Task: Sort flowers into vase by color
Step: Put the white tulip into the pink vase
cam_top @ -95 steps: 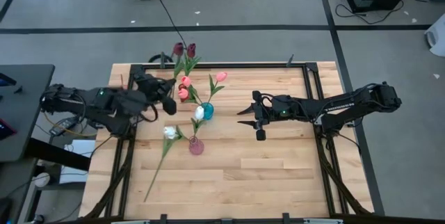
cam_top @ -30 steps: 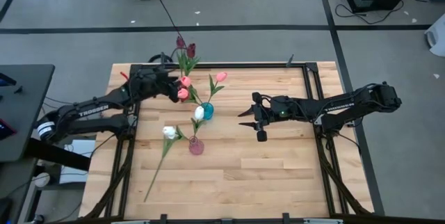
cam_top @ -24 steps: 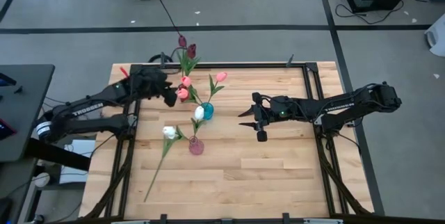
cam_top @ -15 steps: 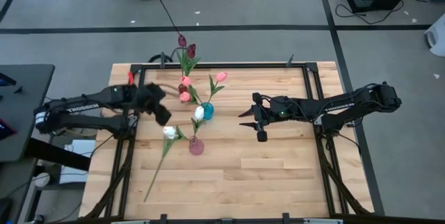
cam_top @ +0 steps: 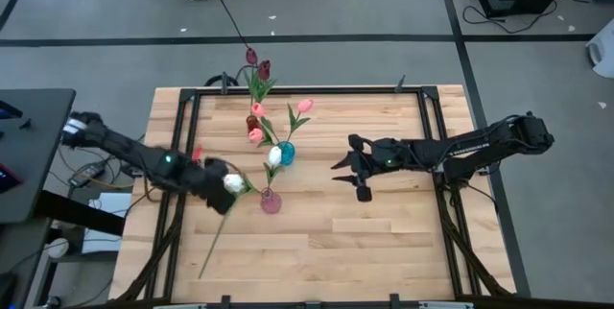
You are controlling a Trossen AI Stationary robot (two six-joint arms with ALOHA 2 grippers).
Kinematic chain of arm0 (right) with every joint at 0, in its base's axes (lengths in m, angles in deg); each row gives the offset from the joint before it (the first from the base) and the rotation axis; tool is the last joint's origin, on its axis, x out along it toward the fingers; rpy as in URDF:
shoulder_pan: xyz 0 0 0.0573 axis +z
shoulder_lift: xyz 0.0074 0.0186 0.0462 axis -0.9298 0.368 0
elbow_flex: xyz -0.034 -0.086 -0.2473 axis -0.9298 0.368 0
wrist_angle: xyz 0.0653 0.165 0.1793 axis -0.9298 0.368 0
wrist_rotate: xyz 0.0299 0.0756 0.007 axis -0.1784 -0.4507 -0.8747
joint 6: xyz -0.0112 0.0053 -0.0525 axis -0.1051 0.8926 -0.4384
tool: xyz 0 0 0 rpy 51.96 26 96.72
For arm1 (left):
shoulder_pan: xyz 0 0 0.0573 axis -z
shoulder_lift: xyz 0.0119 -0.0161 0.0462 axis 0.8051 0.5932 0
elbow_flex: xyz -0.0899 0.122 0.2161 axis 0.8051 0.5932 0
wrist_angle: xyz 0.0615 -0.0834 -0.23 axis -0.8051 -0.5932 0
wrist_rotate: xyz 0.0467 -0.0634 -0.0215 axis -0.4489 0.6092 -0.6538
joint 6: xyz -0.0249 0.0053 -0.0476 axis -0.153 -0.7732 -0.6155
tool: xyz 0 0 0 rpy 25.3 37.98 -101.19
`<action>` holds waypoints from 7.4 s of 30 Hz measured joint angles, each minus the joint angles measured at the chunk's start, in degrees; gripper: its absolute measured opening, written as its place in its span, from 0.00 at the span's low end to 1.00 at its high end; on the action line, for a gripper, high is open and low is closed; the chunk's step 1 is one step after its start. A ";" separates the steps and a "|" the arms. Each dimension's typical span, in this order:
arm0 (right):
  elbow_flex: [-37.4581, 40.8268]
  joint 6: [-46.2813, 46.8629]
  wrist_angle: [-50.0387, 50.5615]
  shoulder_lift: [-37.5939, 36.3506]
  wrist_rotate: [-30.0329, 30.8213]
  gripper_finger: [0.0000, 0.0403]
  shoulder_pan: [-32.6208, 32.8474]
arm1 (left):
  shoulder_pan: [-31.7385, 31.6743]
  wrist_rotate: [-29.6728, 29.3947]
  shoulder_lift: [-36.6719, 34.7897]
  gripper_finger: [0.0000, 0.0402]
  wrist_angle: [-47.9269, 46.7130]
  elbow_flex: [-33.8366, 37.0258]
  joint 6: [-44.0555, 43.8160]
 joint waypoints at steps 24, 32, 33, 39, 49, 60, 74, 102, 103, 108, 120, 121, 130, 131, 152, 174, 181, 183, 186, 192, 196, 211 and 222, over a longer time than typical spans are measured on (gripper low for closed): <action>0.00 -2.47 -2.29 0.00 2.57 0.37 1.05 | 17.06 5.05 30.28 0.40 10.44 -0.25 -30.15; 0.01 -2.56 -2.28 0.00 2.57 0.37 1.05 | 17.21 3.59 31.97 0.10 10.54 -0.26 -30.38; 0.01 -2.56 -2.25 0.00 2.57 0.37 1.05 | 17.39 3.40 31.97 0.05 10.59 -0.24 -30.35; 0.00 -2.56 -1.71 0.00 2.57 0.37 1.05 | 18.45 0.90 31.35 0.01 8.93 -1.71 -30.08; 0.00 -2.25 -1.89 0.00 2.54 0.37 1.05 | 21.50 -20.44 20.23 0.00 -9.31 -11.91 -30.44; 0.00 -2.45 -1.05 0.00 2.54 0.37 1.05 | 22.74 -39.34 13.00 0.00 -16.57 -16.97 -19.82; 0.00 -2.58 -1.34 0.00 2.54 0.37 1.05 | 22.66 -63.05 11.83 0.00 -15.68 -26.58 0.62; 0.00 -3.56 -4.98 0.00 1.23 0.37 1.03 | 10.65 -44.55 22.11 0.00 39.31 -33.97 57.92; 0.01 -3.61 -4.92 0.00 1.23 0.37 1.03 | 10.63 -44.37 22.31 0.00 39.16 -33.97 58.23; 0.00 -3.65 -3.62 0.00 1.23 0.37 1.03 | 10.76 -44.33 23.61 0.00 41.51 -32.21 58.33; 0.00 -3.24 -3.35 0.00 1.21 0.37 1.05 | 17.57 -58.66 23.90 0.00 41.68 -27.47 56.44; 0.00 -3.24 -3.38 0.00 1.21 0.37 1.05 | 17.90 -59.21 23.89 0.00 41.56 -27.47 56.40; 0.01 -3.02 -3.72 0.00 1.21 0.37 1.05 | 18.16 -61.80 23.94 0.00 40.30 -24.67 52.49; 0.00 -3.02 -3.72 0.00 1.21 0.37 1.05 | 18.01 -61.96 23.94 0.00 41.15 -23.83 52.29; 0.00 -3.02 -3.64 0.00 1.01 0.37 1.07 | 17.72 -57.95 22.93 0.34 36.96 -20.61 43.15; 0.00 -1.69 -12.25 1.23 -3.99 0.37 3.02 | 18.29 -58.25 17.30 0.34 23.52 -28.01 38.67; -0.78 -2.11 -28.31 8.14 -3.83 0.37 5.74 | 18.07 -58.56 17.20 0.34 33.58 -30.77 51.69; -2.13 -2.12 -30.57 10.16 -2.84 0.37 6.17 | 17.79 -58.53 17.53 0.34 38.27 -30.75 57.03; -5.74 -2.15 -31.87 13.05 -1.39 0.37 6.79 | 17.77 -58.34 17.55 0.34 47.16 -30.75 66.34; -14.12 -3.78 -31.59 19.14 2.15 0.36 7.47 | 18.76 -55.51 16.58 0.34 64.81 -30.77 88.28; -19.87 -4.77 -31.13 22.88 1.63 0.36 7.45 | 18.99 -52.96 14.65 0.34 65.16 -30.77 94.51; -41.35 -6.95 -13.23 32.85 8.70 0.36 5.29 | 20.47 -51.91 8.65 0.34 55.70 -30.75 94.43; -47.89 -3.69 -9.33 32.87 5.52 0.36 5.65 | 20.44 -49.03 5.21 0.34 49.32 -30.75 95.46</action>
